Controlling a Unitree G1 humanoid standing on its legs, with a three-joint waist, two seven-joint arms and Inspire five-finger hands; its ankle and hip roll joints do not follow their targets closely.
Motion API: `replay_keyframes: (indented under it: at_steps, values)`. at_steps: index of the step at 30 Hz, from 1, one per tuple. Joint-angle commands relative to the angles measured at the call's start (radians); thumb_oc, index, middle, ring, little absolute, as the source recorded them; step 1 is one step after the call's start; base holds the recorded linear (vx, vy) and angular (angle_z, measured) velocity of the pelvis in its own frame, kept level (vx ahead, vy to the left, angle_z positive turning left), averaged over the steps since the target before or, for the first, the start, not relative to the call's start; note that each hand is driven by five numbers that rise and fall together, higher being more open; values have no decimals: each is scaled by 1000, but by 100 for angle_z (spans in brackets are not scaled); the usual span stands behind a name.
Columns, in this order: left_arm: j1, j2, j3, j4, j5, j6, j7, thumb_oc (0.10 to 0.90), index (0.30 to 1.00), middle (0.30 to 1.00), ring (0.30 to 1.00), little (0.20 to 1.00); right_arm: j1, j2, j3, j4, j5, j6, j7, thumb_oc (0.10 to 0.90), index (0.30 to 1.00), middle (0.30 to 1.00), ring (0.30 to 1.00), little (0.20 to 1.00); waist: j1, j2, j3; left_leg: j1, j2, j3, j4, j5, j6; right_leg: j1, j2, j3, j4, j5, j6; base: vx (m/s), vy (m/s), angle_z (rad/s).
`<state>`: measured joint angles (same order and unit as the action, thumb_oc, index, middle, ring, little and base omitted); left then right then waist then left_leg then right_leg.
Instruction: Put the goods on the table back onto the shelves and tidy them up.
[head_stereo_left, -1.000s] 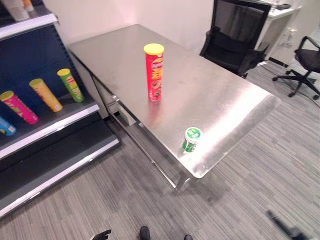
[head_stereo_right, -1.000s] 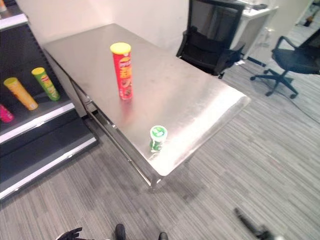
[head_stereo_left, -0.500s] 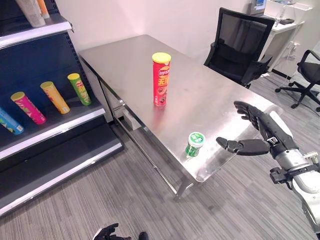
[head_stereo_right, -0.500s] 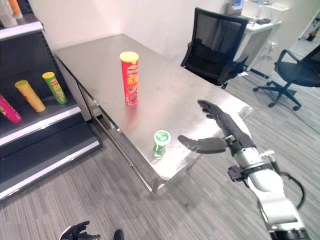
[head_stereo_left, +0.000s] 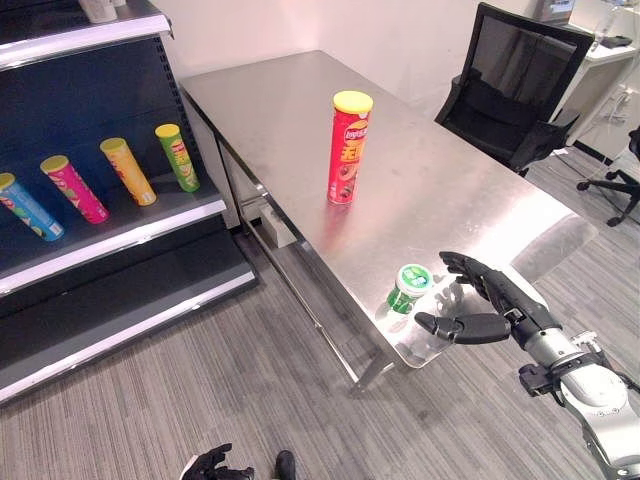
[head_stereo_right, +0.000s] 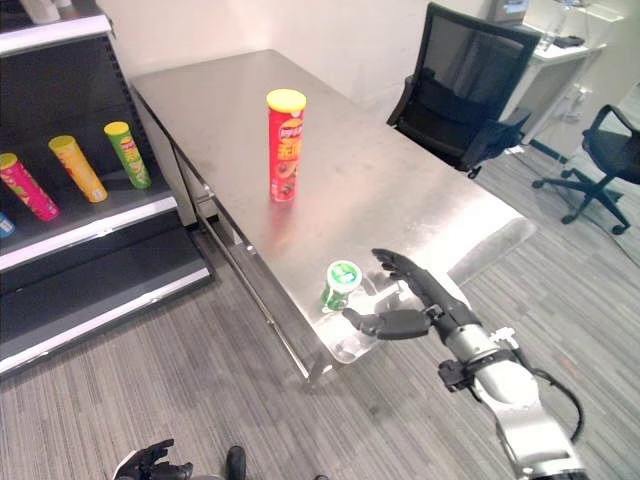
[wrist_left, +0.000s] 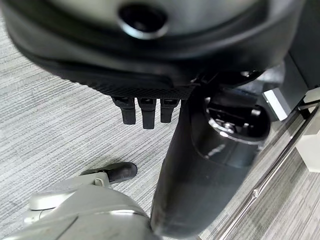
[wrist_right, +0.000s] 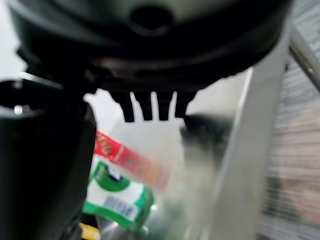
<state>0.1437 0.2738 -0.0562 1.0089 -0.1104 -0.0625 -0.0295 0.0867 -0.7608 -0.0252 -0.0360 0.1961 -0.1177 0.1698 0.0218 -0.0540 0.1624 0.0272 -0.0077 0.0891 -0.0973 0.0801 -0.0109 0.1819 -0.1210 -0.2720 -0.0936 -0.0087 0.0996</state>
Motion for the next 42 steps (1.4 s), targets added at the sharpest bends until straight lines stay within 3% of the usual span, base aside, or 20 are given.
replay_keyframes:
  at_steps: [1, 7, 8, 9, 21, 31, 36, 38, 42]
  values:
    - [-31, 17, -25, 46, 37, -16, 4, 800, 900, 900, 900, 900, -89, -34, -14, -51, -28, -53, -27, 800, 900, 900, 900, 900, 45, 35, -38, 74, 126, 57, 10, -48, -86, -20, -26, -30, 6, 23, 67, -2, 7, 3]
    - [-26, 23, -17, 52, 37, -11, 27, 800, 900, 900, 900, 900, -150, 13, 25, -14, -109, -57, -111, 800, 900, 900, 900, 900, 71, 31, -39, 61, 116, 39, 10, -46, -80, -25, -34, -46, 6, 29, 69, -1, 8, 2]
    - [-26, 23, -16, 52, 37, -11, 28, 800, 900, 900, 900, 900, -151, 10, 26, -16, -117, -56, -112, 684, 726, 726, 726, 726, 72, 31, -39, 60, 116, 38, 10, -46, -80, -24, -35, -50, 6, 29, 69, 6, 20, 17]
    - [-22, 22, -12, 55, 39, -10, 31, 800, 900, 900, 900, 900, -143, 10, 17, -24, -127, -56, -117, 400, 300, 300, 300, 300, 74, 30, -40, 58, 114, 35, 10, -47, -80, -21, -38, -55, 6, 29, 70, 7, 13, 20]
    - [-17, 25, -8, 51, 37, -10, 33, 800, 900, 900, 900, 900, -142, -18, -3, -38, -113, -51, -114, 400, 300, 300, 300, 300, 83, 20, -40, 58, 110, 27, 10, -50, -79, -18, -43, -64, 6, 30, 72, 4, 2, 7]
    - [-20, 42, 5, 30, 30, -12, 29, 800, 900, 900, 900, 900, -167, -54, -115, -106, -35, -63, -141, 400, 300, 300, 300, 300, 77, 13, -48, 57, 122, 20, 10, -46, -86, -17, -30, -59, 6, 20, 65, -4, -31, 2]
    - [-16, 56, 0, 15, 14, -15, 13, 800, 900, 900, 900, 900, -275, -109, -152, -175, 126, -93, -123, 400, 300, 300, 300, 300, 89, 11, -58, 42, 142, -1, 10, -26, -103, -21, -5, -58, 6, 5, 51, -29, -104, 5]
    - [-12, 59, -10, 12, -8, -14, -1, 800, 900, 900, 900, 900, -368, -130, -151, -181, 268, -112, -116, 400, 300, 300, 300, 300, 114, 9, -60, 22, 169, -26, 10, 3, -123, -26, 28, -63, 6, -10, 33, -80, -198, 24]
    - [-3, 58, -7, 9, -20, -13, -10, 800, 900, 900, 900, 900, -413, -129, -153, -166, 335, -126, -121, 400, 300, 300, 300, 300, 130, 8, -59, 7, 187, -39, 10, 19, -133, -33, 48, -69, 6, -17, 25, -53, -90, 23]
